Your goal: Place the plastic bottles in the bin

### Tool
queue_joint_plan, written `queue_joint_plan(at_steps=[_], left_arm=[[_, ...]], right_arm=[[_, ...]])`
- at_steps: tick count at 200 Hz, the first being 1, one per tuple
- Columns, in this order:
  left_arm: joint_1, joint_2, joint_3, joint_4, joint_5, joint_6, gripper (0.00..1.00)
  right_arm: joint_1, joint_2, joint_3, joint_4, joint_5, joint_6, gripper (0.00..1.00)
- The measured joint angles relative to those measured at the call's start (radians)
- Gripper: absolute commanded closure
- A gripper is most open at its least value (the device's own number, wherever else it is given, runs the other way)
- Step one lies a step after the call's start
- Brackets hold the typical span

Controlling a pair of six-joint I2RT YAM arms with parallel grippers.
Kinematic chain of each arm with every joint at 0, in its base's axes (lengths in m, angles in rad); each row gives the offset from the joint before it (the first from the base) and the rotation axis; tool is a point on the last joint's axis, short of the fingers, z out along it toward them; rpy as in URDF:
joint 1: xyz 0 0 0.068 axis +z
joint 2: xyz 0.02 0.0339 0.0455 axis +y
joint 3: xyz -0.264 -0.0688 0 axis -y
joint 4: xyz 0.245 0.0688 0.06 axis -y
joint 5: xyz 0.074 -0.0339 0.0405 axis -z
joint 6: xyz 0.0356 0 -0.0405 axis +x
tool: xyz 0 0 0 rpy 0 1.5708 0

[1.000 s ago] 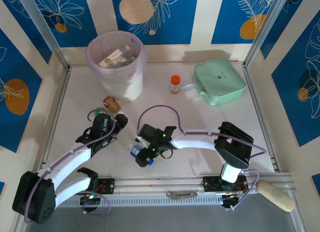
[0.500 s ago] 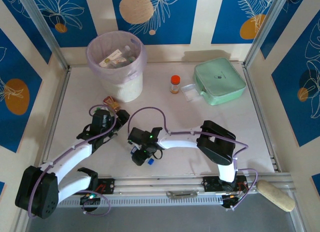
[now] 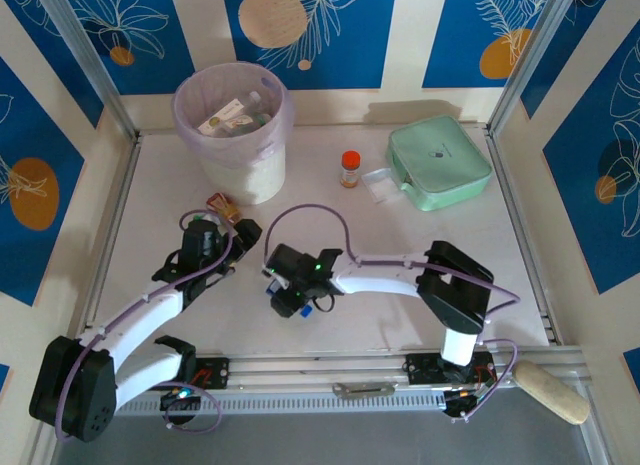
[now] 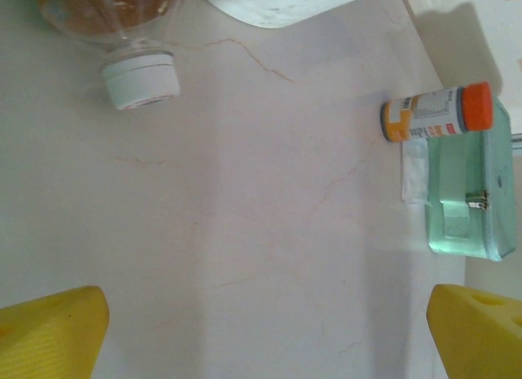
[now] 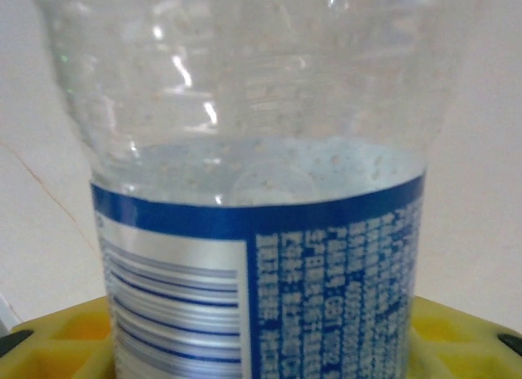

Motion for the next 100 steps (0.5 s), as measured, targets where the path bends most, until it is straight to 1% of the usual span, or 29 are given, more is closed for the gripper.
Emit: queue_joint_plan(at_steps=[38, 68, 100], left_arm=[[0.001, 0.003, 0.054, 0.049, 0.045, -0.009, 0.0], [0.001, 0.019, 0.099, 0.136, 0.098, -0.037, 0.01], [0.001, 0.03, 0.112, 0.229, 0.157, -0.06, 0.01]], right_arm=[[-0.106, -0.099, -0.01, 0.095, -0.044, -0.002, 0.45], [-0.204, -0.134, -0.016, 0.189, -0.137, 0.011, 0.45], [-0.28, -0.143, -0.019, 0.275, -0.222, 0.038, 0.45]])
